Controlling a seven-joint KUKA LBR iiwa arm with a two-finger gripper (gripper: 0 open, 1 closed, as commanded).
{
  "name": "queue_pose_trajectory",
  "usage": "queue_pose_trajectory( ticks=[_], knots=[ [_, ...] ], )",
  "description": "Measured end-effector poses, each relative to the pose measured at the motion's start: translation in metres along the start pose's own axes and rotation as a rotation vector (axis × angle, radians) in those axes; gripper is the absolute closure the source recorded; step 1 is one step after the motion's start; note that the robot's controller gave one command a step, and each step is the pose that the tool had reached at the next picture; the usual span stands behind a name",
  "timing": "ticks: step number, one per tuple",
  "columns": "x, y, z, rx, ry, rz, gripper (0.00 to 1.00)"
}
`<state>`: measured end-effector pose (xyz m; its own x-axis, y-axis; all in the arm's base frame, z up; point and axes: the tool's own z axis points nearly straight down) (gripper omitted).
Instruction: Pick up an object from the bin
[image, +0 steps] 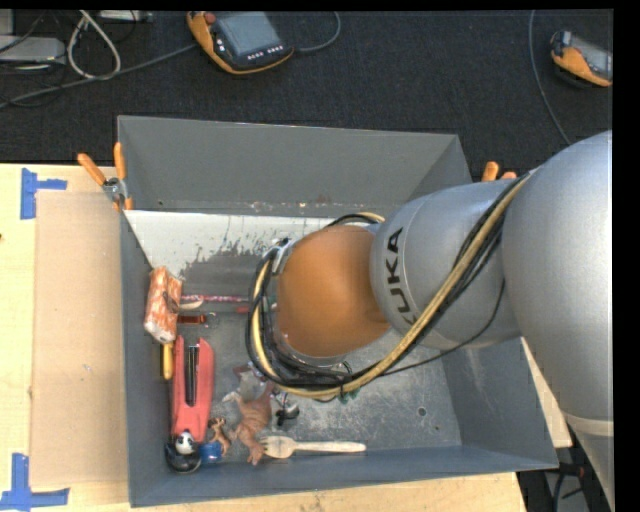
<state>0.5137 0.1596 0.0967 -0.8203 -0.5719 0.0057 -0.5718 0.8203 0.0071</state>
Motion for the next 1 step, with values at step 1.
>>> queue_pose_trajectory(
  ticks=[1],
  knots=[
    [-0.002,-0.0002,-0.0292,0.002,-0.008,0.001,1.0]
  ],
)
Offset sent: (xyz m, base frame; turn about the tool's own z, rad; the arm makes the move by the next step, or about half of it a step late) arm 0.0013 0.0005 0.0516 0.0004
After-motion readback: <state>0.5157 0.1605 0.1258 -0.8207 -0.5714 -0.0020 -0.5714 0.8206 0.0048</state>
